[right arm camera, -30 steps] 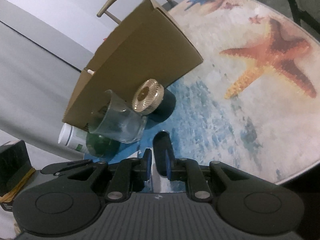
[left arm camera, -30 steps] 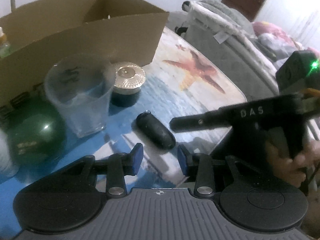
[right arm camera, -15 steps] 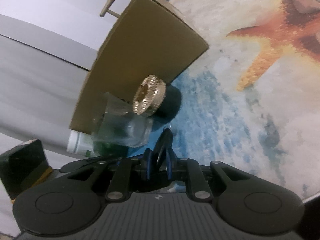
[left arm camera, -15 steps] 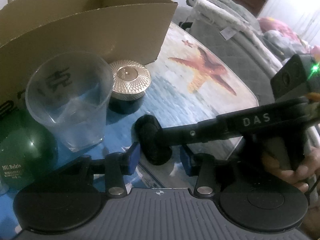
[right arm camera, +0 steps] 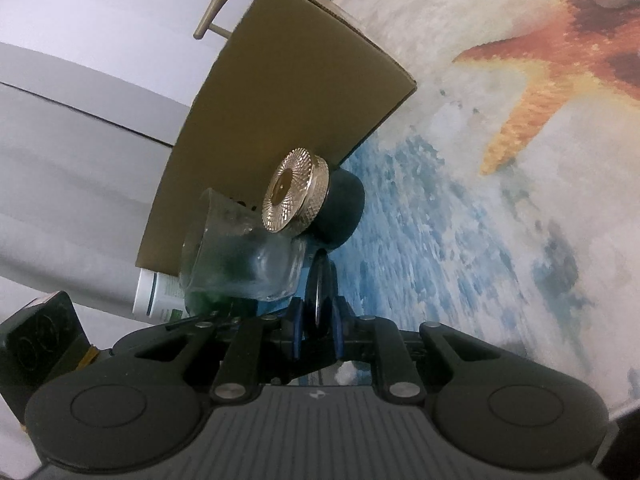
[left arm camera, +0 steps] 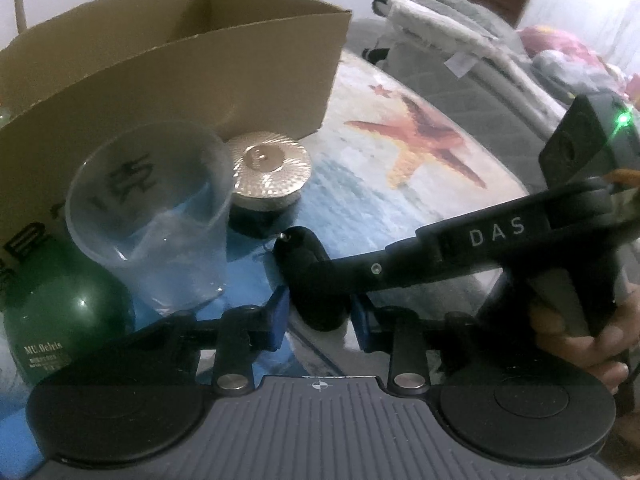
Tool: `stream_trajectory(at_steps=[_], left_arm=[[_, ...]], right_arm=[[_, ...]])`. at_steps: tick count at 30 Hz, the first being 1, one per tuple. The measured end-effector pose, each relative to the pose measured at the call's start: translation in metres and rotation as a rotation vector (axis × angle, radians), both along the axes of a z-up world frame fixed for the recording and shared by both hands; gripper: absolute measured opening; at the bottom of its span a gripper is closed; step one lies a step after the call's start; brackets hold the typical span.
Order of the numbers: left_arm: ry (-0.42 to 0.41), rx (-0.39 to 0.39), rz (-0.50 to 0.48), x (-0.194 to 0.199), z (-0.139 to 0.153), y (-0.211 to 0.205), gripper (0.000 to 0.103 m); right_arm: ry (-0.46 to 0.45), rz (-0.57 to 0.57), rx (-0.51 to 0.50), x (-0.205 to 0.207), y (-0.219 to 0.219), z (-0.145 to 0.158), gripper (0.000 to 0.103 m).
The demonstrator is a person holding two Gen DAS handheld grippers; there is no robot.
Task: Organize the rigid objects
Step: 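Return the right tool and grasp the black oval case, then carry the black oval case into the box and open the right tool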
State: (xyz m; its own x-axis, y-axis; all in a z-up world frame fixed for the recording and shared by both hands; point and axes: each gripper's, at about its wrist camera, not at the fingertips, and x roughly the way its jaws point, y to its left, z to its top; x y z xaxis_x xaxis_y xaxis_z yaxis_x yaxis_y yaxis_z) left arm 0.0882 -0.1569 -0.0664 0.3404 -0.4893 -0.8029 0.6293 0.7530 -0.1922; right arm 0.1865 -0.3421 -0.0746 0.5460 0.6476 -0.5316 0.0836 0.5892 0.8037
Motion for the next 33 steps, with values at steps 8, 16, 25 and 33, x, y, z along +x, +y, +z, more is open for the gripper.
stream_trajectory(at_steps=[8,16,25,33], left_arm=[[-0.099,-0.078,-0.09,-0.028,0.037,-0.005,0.032],[-0.299,-0.169,-0.02,-0.032,0.109,0.032,0.032],[-0.252,-0.088,0.179,0.063,0.125,0.097,0.032],[-0.048,0.036,0.242,0.157,0.08,0.112,0.033]], right_arm=[[-0.081,-0.078,-0.051,-0.036,-0.01,0.049,0.016],[-0.293,-0.007,-0.138,-0.014,0.019,0.137,0.016],[-0.196,0.241,-0.118,0.141,0.09,0.147,0.016],[0.092,0.316,-0.16,0.251,0.129,0.088,0.017]])
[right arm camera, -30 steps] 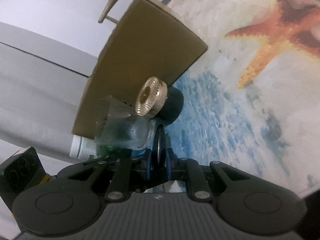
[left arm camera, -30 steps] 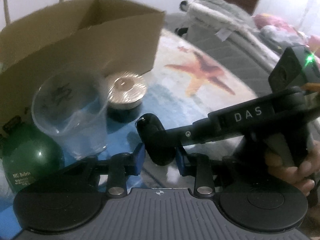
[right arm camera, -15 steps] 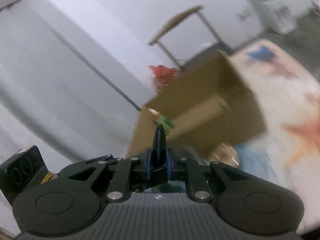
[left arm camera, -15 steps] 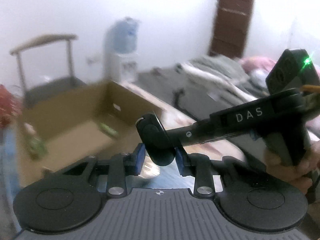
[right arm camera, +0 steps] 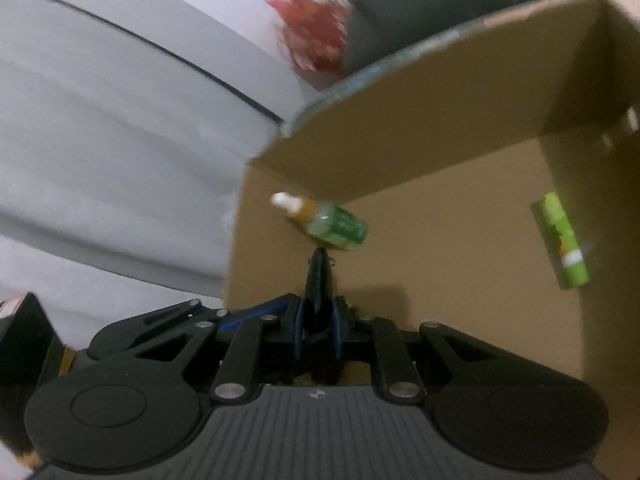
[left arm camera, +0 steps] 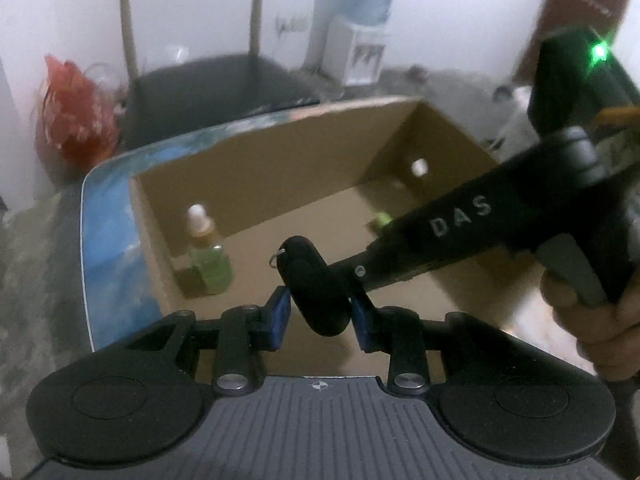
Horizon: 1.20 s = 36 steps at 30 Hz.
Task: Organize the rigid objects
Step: 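Carry the black oval case into the box and open the right tool, then move the right tool back toward the white charger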
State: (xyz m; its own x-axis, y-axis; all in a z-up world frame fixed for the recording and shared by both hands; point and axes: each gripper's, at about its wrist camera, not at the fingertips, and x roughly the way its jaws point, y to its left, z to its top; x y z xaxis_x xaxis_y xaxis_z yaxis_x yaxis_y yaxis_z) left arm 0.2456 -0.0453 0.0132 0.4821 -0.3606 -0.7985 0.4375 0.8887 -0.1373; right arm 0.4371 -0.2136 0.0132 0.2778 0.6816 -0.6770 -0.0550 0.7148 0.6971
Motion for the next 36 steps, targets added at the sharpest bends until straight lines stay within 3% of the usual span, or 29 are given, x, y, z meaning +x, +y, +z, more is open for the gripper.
stream_trajectory(at_steps=[3,7,15,23,26,31,36], left_arm=[[0.005,0.024,0.023,0.009,-0.007,0.007,0.036],[0.003,0.006,0.045,0.01,-0.005,0.019,0.038],[-0.082,-0.046,0.06,-0.015,0.023,0.028,0.038],[-0.257,-0.175,0.089,-0.092,0.076,0.059,0.045],[-0.285,-0.203,0.097,-0.123,0.079,0.07,0.049],[-0.251,-0.212,0.085,-0.16,0.06,0.074,0.056],[-0.136,-0.172,0.05,-0.179,0.013,0.061,0.056]], right_arm=[[0.053,-0.004,0.001,0.019,0.004,-0.014,0.018],[0.082,-0.018,-0.009,0.015,0.001,-0.022,0.018],[0.003,-0.062,0.033,-0.013,-0.012,0.01,0.018],[-0.224,-0.133,0.168,-0.123,-0.068,0.076,0.018],[-0.287,-0.144,0.203,-0.177,-0.086,0.084,0.018],[-0.281,-0.151,0.201,-0.244,-0.091,0.053,0.018],[-0.098,-0.161,0.263,-0.269,-0.066,-0.021,0.018]])
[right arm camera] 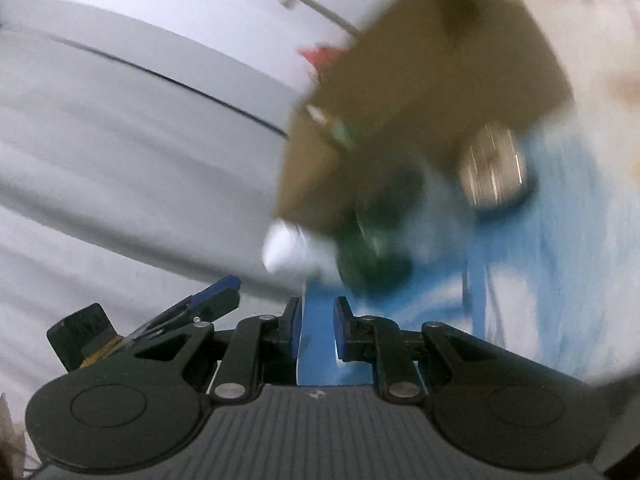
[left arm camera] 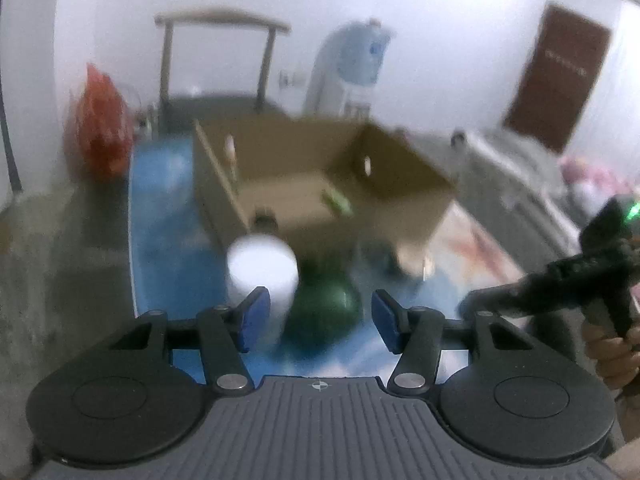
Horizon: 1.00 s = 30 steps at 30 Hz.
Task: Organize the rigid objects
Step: 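Move the right tool back toward the white charger, then close the right tool on the white charger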
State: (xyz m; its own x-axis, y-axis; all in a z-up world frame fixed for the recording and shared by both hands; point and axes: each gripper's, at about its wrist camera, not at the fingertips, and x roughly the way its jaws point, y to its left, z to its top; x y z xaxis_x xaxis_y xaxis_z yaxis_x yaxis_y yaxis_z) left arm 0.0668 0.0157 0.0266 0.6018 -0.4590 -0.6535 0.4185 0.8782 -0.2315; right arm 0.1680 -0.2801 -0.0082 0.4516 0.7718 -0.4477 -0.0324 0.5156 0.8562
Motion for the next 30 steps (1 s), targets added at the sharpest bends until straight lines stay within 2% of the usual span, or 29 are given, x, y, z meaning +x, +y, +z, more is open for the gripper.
stream_trajectory(at_steps=[4,8,12,16,20,27,30], left_arm=[[0.081,0.028,-0.058,0.002,-0.033,-0.012,0.056],[0.107,0.09,-0.08,0.01,-0.057,-0.023,0.056],[0.136,0.106,-0.113,0.018,-0.073,-0.025,0.056],[0.157,0.116,-0.133,0.018,-0.082,-0.029,0.062],[0.198,0.093,-0.143,0.015,-0.086,-0.026,0.062],[0.217,0.11,-0.128,0.008,-0.088,-0.032,0.061],[0.233,0.087,-0.153,0.005,-0.089,-0.036,0.062]], right_arm=[[0.141,0.011,0.046,-0.001,0.021,-0.044,0.018],[0.203,0.023,0.063,-0.001,0.037,-0.063,0.018],[0.222,0.004,0.068,-0.002,0.04,-0.068,0.018],[0.238,-0.014,0.072,-0.002,0.033,-0.075,0.018],[0.245,-0.021,0.081,-0.004,0.029,-0.081,0.018],[0.244,-0.036,0.09,-0.003,0.026,-0.086,0.018],[0.239,-0.046,0.097,-0.002,0.024,-0.086,0.018]])
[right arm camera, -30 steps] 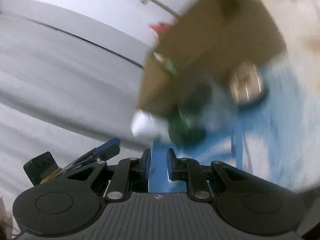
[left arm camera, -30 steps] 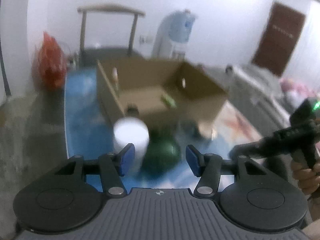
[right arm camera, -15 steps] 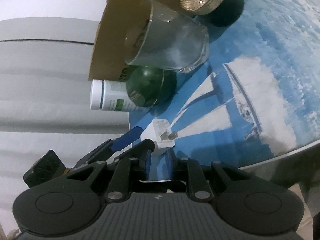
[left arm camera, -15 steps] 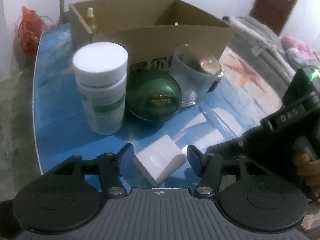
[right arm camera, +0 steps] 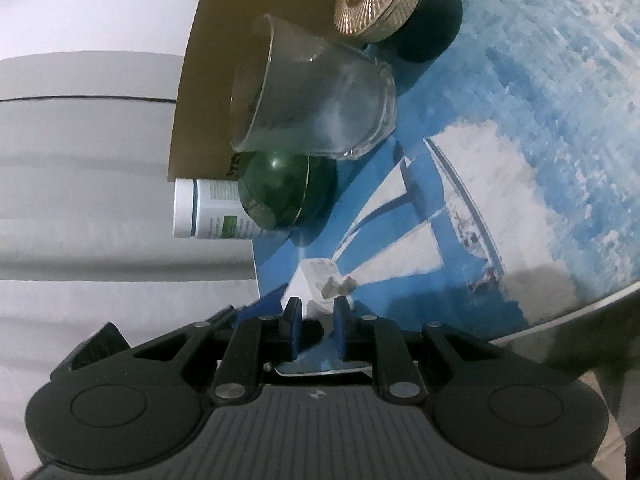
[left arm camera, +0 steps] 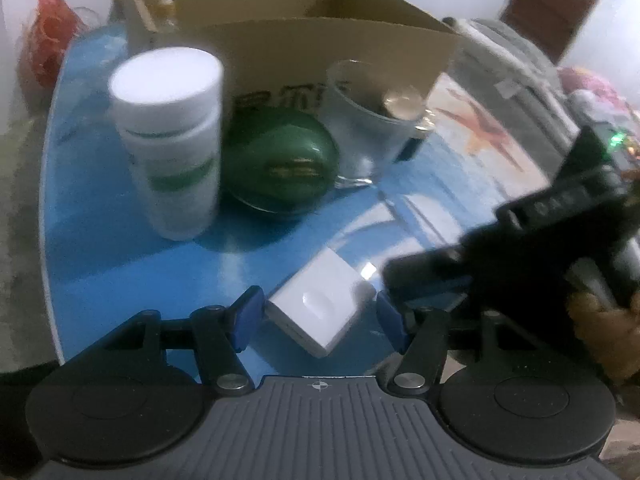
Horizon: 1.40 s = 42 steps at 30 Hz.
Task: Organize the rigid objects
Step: 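Close the right tool on the white charger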
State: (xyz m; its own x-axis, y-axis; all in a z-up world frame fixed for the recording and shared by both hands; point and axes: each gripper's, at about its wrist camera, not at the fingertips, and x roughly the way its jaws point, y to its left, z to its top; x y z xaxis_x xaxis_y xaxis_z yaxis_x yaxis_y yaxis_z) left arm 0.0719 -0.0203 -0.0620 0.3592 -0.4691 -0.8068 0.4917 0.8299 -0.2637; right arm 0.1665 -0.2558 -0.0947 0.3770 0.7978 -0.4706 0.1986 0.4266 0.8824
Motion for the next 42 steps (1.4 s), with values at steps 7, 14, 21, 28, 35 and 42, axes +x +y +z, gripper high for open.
stream_trajectory(at_steps=[7,14,21,28,35,42], left_arm=[[0.005,0.006,-0.022,-0.005,-0.001,-0.012,0.068],[0.012,0.011,-0.028,-0.006,-0.003,-0.02,0.075],[0.032,0.009,-0.042,-0.003,-0.007,-0.032,0.075],[0.026,0.02,-0.059,-0.002,-0.007,-0.039,0.078],[0.018,0.072,-0.071,-0.002,-0.005,-0.041,0.077],[-0.02,0.114,-0.093,-0.005,-0.005,-0.044,0.065]], right_arm=[[-0.006,-0.013,-0.002,0.0,-0.004,0.0,0.019],[0.004,-0.032,0.007,0.004,-0.007,-0.007,0.019],[-0.01,-0.042,0.002,0.014,-0.01,-0.009,0.019],[-0.031,-0.083,0.012,0.013,-0.024,-0.004,0.019],[-0.018,-0.045,-0.025,-0.001,-0.024,-0.001,0.019],[0.0,0.012,-0.031,0.002,-0.004,-0.01,0.026]])
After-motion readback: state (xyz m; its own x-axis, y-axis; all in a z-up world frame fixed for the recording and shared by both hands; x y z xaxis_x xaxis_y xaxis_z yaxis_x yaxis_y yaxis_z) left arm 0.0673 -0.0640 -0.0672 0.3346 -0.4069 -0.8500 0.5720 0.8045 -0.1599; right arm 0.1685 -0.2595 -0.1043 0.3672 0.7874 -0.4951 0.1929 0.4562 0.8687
